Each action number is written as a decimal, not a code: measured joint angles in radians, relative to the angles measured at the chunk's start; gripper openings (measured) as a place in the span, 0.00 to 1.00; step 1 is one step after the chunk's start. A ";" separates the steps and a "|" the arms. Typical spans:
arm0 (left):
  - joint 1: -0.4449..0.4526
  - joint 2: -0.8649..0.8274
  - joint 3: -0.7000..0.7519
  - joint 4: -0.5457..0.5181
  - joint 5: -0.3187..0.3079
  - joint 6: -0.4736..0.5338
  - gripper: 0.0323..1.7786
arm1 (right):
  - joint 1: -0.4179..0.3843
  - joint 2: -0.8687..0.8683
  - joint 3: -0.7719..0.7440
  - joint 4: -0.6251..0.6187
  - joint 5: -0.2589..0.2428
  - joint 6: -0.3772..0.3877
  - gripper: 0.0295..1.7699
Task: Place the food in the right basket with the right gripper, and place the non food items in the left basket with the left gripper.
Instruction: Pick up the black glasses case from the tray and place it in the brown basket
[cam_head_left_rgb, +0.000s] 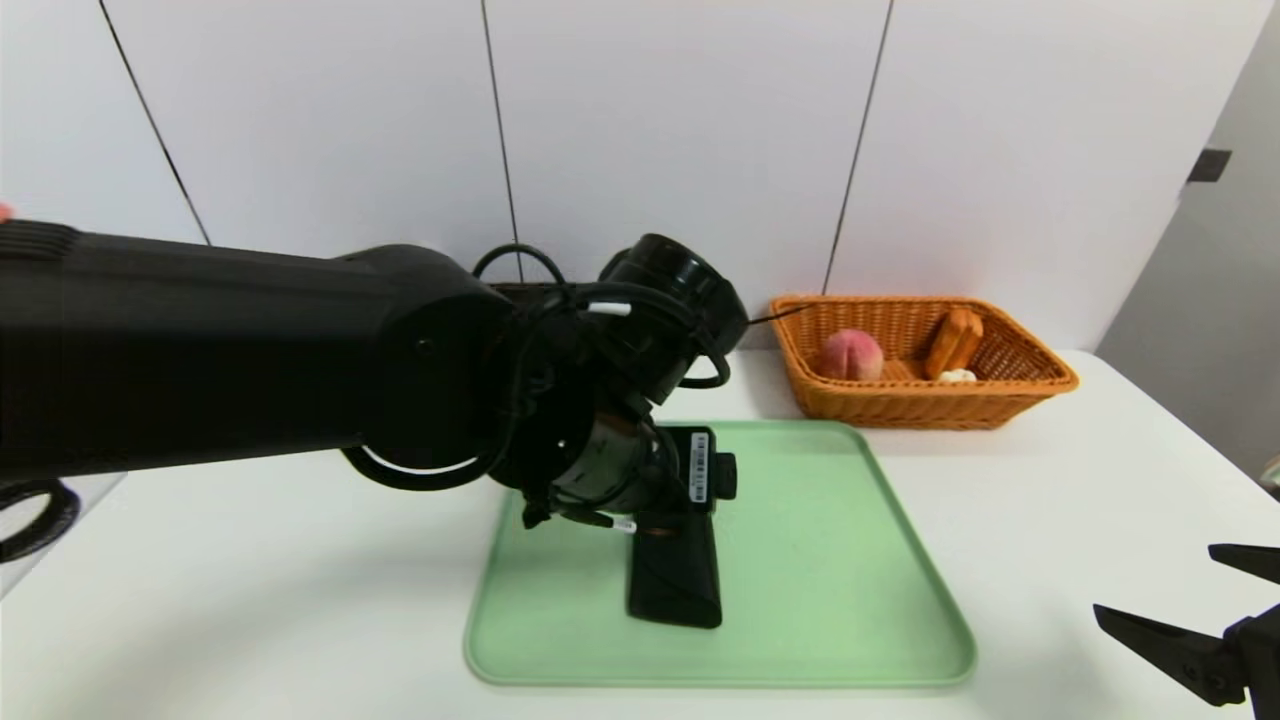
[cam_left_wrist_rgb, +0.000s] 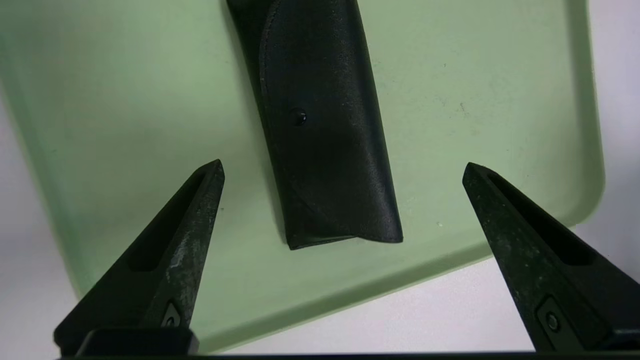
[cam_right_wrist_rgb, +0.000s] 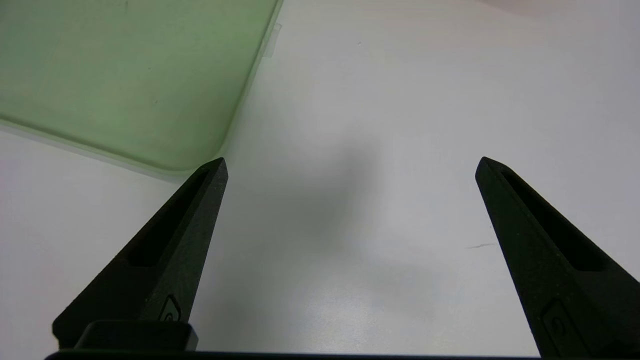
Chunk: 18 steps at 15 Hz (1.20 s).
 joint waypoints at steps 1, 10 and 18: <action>-0.001 0.025 -0.014 0.000 -0.001 -0.001 0.95 | 0.000 0.000 0.001 0.000 0.000 0.000 0.97; 0.003 0.242 -0.102 0.001 0.004 -0.011 0.95 | 0.007 -0.001 0.002 0.000 0.014 -0.002 0.97; 0.033 0.290 -0.093 -0.003 0.074 -0.011 0.95 | 0.010 -0.024 0.018 0.000 0.020 -0.002 0.97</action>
